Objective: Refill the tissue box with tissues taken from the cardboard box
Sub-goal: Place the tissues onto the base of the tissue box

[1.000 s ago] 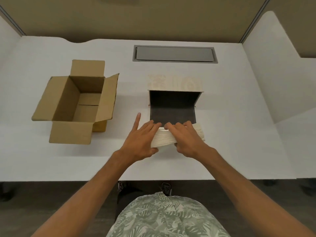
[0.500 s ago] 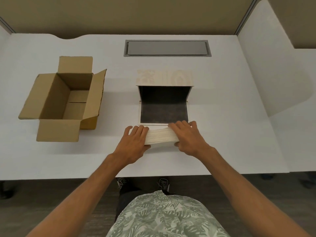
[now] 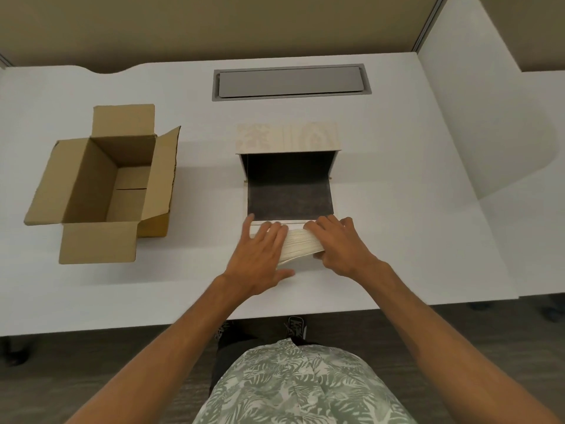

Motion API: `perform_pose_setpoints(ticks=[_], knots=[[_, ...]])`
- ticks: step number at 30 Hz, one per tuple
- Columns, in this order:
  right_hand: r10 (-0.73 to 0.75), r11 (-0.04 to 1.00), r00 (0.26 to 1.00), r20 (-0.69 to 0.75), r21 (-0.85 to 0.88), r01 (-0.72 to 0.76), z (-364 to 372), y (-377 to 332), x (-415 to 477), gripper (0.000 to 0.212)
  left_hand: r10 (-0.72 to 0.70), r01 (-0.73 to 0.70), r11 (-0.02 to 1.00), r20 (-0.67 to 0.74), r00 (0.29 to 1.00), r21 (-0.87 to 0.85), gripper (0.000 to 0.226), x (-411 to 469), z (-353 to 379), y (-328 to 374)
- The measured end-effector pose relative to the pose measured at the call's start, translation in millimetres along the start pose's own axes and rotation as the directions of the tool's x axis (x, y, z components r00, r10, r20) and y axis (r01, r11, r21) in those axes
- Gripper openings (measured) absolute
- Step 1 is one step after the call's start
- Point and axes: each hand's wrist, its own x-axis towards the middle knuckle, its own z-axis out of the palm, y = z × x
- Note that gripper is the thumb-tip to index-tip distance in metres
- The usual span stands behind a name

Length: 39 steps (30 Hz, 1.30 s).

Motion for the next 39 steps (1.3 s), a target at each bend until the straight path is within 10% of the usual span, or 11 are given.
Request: perform_pose_setpoints(ticks=[6, 10, 14, 39], knots=[[0.158, 0.959, 0.98, -0.122, 0.253, -0.123, 4.8, 3.5, -18.6, 0.089, -0.002, 0.004, 0.997, 0.023, 1.0, -0.083, 0.066, 26.0, 5.2, 24.0], [0.522, 0.577, 0.852, -0.04, 0.752, -0.318, 12.8, 12.9, -46.9, 0.102, -0.017, 0.015, 0.991, -0.016, 1.0, -0.133, 0.059, 27.2, 9.6, 23.3], [0.49, 0.376, 0.868, 0.077, 0.88, -0.29, 27.7, 5.9, -60.9, 0.106, -0.038, 0.037, 0.989, -0.003, 0.999, -0.145, 0.059, 28.2, 13.3, 22.4], [0.41, 0.439, 0.912, 0.013, 0.873, -0.21, 41.9, -7.1, -48.3, 0.104, -0.019, 0.025, 0.991, 0.041, 0.999, -0.132, 0.059, 30.9, 8.0, 18.7]])
